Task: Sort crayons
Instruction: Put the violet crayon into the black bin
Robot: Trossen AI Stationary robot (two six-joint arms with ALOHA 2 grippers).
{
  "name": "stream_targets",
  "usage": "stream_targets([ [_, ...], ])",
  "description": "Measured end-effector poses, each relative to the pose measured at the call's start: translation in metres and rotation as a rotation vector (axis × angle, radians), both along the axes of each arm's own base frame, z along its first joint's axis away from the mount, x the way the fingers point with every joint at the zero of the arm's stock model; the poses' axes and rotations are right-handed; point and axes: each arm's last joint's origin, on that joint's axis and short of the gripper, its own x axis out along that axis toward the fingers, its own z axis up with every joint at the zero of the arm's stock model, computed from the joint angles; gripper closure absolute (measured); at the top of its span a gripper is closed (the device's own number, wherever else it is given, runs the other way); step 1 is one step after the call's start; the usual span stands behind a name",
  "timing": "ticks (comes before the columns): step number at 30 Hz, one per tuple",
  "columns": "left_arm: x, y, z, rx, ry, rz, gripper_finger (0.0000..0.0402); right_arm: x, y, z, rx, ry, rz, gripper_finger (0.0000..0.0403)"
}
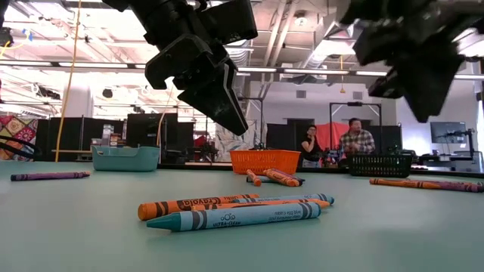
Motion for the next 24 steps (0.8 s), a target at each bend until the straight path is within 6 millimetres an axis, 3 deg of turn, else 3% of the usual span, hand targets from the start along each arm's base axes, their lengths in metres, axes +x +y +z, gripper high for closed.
stream_targets([
  [12,0.000,0.000,0.000,0.000,0.000,0.000,0.0290,-0.010,0.102,0.004,-0.023,-0.145,0.073,0.0315],
  [24,0.000,0.000,0.000,0.000,0.000,0.000,0.0290,-0.042,0.160,0.006,-0.010,-0.230,-0.012,0.0315],
])
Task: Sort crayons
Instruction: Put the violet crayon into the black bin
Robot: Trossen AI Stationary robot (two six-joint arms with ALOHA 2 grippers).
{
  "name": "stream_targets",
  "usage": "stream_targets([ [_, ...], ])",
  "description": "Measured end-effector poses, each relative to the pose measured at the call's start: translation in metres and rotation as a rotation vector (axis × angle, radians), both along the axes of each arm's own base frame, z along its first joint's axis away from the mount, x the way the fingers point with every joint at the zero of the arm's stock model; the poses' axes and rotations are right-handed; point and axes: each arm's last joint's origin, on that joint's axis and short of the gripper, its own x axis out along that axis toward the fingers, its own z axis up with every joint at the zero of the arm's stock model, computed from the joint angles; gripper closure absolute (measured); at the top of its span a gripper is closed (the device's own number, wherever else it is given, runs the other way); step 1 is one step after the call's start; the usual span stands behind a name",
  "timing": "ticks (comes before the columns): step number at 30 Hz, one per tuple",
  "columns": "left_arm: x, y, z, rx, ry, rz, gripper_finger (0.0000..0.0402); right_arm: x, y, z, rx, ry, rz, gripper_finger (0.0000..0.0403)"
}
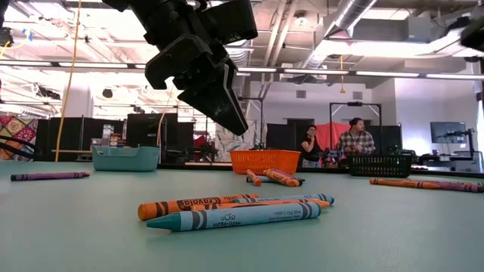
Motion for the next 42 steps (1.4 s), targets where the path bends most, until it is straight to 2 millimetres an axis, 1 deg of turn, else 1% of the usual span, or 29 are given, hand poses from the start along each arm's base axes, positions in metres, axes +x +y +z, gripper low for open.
stream_targets([
  [6,0.000,0.000,0.000,0.000,0.000,0.000,0.0290,-0.018,0.026,-0.009,0.023,0.035,-0.090,0.0315],
  [12,0.000,0.000,0.000,0.000,0.000,0.000,0.0290,-0.031,0.054,-0.031,0.047,0.112,-0.173,0.0315],
  [18,0.000,0.000,0.000,0.000,0.000,0.000,0.0290,-0.044,0.074,-0.052,0.077,0.241,-0.318,0.0315],
  [21,0.000,0.000,0.000,0.000,0.000,0.000,0.0290,-0.052,0.084,-0.056,0.087,0.275,-0.388,0.0315],
  [26,0.000,0.000,0.000,0.008,0.002,-0.008,0.0290,-0.060,0.102,-0.056,0.107,0.302,-0.450,0.0315],
  [29,0.000,0.000,0.000,0.007,0.002,-0.007,0.0290,-0.063,0.108,-0.058,0.073,0.320,-0.490,0.0315],
  [35,0.000,0.000,0.000,0.007,0.002,-0.007,0.0290,-0.064,0.113,-0.064,-0.025,0.346,-0.556,0.0315],
  [42,0.000,0.000,0.000,0.011,0.002,-0.008,0.0290,-0.064,0.115,-0.067,-0.087,0.356,-0.580,0.0315],
])
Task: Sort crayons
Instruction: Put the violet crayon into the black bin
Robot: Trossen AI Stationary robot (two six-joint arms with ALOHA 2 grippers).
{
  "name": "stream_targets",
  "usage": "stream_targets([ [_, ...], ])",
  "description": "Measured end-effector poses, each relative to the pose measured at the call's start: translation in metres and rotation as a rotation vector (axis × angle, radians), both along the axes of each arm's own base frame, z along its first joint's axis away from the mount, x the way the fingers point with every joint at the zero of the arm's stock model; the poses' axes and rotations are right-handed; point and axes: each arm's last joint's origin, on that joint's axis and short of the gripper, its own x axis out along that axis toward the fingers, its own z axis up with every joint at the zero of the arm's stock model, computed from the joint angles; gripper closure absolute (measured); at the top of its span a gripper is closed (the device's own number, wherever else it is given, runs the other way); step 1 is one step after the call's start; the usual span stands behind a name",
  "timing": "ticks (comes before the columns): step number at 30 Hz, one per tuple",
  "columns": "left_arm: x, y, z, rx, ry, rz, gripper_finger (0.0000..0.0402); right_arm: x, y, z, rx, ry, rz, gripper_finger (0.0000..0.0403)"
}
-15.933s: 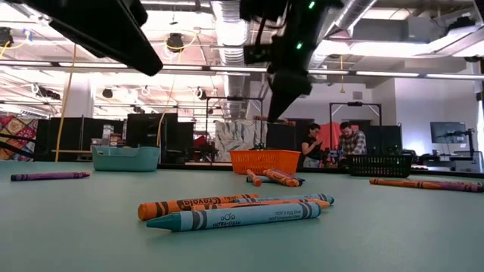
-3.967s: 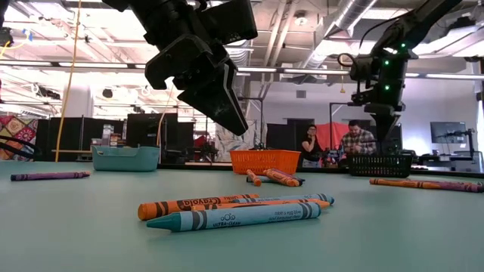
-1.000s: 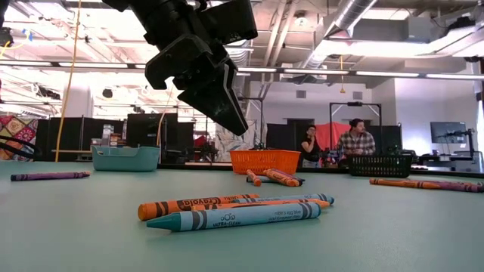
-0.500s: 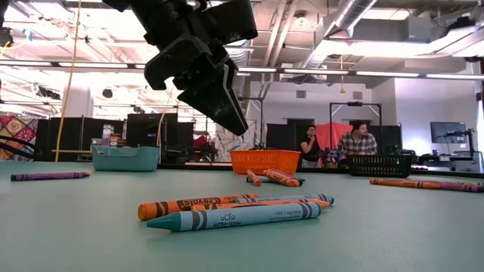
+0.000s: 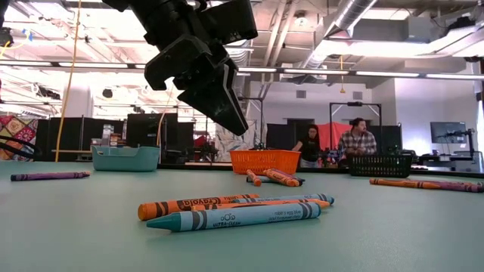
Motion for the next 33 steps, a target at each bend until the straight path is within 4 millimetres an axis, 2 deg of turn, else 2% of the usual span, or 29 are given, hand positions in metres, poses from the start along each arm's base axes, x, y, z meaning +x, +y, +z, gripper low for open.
stream_targets([
  [13,0.000,0.000,0.000,-0.002,-0.001,0.002,0.0290,-0.012,0.006,-0.004,-0.003,0.002,-0.064,0.0315],
  [21,0.000,0.000,0.000,-0.005,-0.002,0.006,0.0290,-0.010,0.011,-0.017,-0.026,0.008,-0.070,0.0315],
  [33,0.000,0.000,0.000,0.002,0.000,-0.001,0.0290,-0.010,0.009,-0.018,-0.068,0.025,-0.106,0.0325],
])
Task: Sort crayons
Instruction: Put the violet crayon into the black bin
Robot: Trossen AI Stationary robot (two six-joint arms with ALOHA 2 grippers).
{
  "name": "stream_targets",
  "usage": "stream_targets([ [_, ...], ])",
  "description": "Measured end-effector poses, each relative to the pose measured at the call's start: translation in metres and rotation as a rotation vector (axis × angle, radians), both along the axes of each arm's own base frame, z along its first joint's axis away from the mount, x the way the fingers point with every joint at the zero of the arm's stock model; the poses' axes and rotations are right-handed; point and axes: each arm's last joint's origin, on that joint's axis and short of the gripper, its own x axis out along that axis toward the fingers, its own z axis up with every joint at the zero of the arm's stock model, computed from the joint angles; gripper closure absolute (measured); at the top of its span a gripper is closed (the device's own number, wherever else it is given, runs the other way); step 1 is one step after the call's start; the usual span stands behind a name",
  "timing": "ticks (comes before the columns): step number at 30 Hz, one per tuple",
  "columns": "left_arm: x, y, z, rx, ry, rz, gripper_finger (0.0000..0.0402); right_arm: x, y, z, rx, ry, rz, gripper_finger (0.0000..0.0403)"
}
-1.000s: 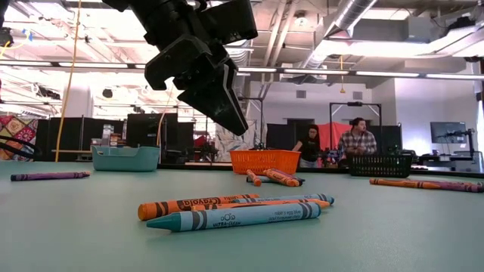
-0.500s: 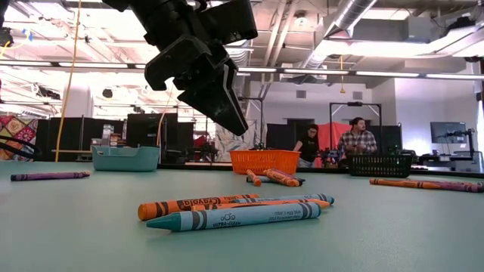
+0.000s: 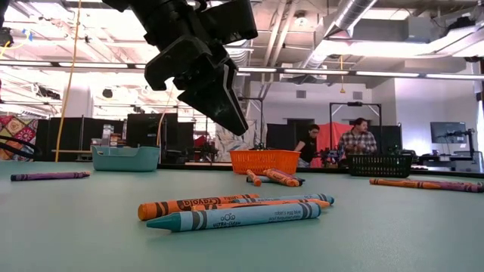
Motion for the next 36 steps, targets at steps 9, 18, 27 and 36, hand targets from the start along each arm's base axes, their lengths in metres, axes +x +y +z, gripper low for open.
stream_targets([
  [9,0.000,0.000,0.000,-0.001,0.000,0.002,0.0290,0.004,-0.002,-0.002,-0.018,0.010,-0.012,0.0361],
  [18,0.000,0.000,0.000,-0.007,0.001,0.009,0.0290,0.010,0.000,-0.018,-0.038,0.078,0.016,0.0391],
  [27,0.000,0.000,0.000,-0.007,0.001,0.009,0.0290,0.009,-0.002,-0.018,-0.063,0.096,0.013,0.0400],
  [36,0.000,0.000,0.000,-0.007,0.002,0.009,0.0290,0.015,-0.010,-0.005,-0.219,0.124,0.014,0.0402],
])
